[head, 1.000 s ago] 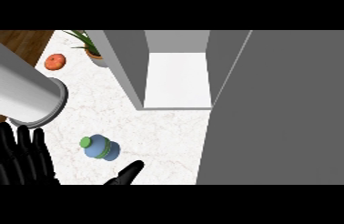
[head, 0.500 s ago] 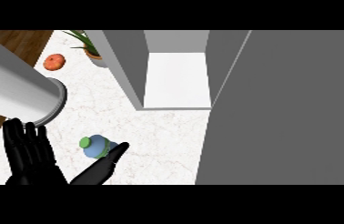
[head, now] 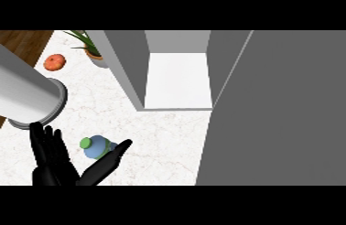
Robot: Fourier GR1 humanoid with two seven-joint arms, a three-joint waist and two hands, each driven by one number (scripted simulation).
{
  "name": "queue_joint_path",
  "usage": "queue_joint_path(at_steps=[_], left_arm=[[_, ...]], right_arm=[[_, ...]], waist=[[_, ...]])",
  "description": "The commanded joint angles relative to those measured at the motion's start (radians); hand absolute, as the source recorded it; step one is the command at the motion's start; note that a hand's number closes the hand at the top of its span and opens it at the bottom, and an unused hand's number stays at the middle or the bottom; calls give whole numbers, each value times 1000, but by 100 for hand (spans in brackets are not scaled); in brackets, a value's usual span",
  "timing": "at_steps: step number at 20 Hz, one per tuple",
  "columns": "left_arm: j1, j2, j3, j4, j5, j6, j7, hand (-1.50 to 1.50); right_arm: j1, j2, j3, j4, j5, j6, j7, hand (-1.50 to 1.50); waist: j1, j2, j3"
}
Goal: Pick up the bottled water, place it into the cabinet and close the cabinet
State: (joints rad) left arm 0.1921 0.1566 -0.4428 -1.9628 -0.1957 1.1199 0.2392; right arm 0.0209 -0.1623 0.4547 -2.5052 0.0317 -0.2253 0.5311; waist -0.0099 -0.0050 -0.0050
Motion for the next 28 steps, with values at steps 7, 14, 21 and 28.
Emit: queue_joint_path(at_steps=[7,14,21,28], left_arm=[[56,-114,195,238,380,-228,-471,-150],[66,-155,288,443,563,-371,-735,-150],[24,-156,344,705,721,-500,-978,-150],[-47,-156,350,892,832,-576,-1130,-150]], right_arm=[[-36,-30,20,-132,82,-30,85,-150],[1,-58,11,-155,63,-32,76,-150],[-18,-61,43,-124,97,-63,73,-150],[-10,-88,20,-172,56,-60,85,-150]], waist=[[9,0,-1],[5,2,3],[3,3,3],[0,3,4]])
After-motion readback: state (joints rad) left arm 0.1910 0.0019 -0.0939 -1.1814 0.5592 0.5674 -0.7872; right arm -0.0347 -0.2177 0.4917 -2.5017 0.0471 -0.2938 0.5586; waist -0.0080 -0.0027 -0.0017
